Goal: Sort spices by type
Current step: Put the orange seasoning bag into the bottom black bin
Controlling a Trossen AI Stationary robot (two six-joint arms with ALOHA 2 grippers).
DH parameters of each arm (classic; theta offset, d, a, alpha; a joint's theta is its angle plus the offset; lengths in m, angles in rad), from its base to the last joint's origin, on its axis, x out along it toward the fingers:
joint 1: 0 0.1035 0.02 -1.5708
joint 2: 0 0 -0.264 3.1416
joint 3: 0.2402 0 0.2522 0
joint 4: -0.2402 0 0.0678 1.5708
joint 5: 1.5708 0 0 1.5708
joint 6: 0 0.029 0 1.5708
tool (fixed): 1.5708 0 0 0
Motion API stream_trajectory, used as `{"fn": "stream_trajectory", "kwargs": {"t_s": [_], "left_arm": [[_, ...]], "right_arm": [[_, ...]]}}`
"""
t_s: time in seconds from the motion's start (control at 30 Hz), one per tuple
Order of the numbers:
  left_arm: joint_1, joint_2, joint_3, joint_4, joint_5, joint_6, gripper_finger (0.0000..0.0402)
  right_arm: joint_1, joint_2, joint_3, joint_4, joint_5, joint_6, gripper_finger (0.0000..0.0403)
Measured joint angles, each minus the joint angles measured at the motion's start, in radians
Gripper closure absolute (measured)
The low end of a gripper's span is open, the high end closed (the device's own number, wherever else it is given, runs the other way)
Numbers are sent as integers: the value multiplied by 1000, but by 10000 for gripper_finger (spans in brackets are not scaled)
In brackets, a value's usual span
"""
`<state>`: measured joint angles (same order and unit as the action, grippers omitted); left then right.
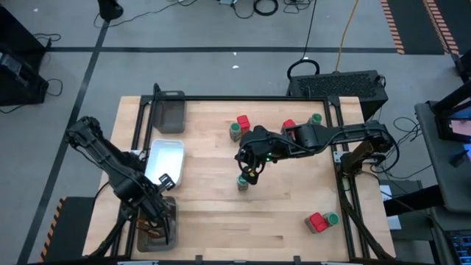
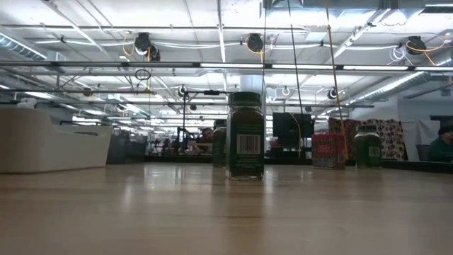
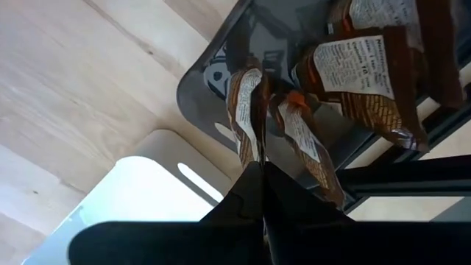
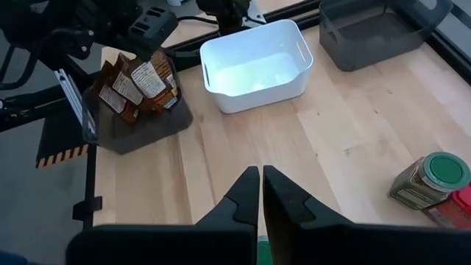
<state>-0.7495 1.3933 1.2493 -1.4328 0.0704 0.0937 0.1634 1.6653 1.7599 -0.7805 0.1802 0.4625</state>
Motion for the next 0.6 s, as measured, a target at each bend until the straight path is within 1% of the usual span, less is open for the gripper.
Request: {"fn": "stream_trajectory", "kwargs": {"t_s": [0.2, 0.6], "left_arm": [[0, 0, -35, 29, 0, 26, 402], [3, 0, -83, 59, -1, 25, 402]], "right_arm": [[-14, 0, 0, -14, -3, -9, 403], [-41, 0, 0, -21, -3, -57, 403]]}}
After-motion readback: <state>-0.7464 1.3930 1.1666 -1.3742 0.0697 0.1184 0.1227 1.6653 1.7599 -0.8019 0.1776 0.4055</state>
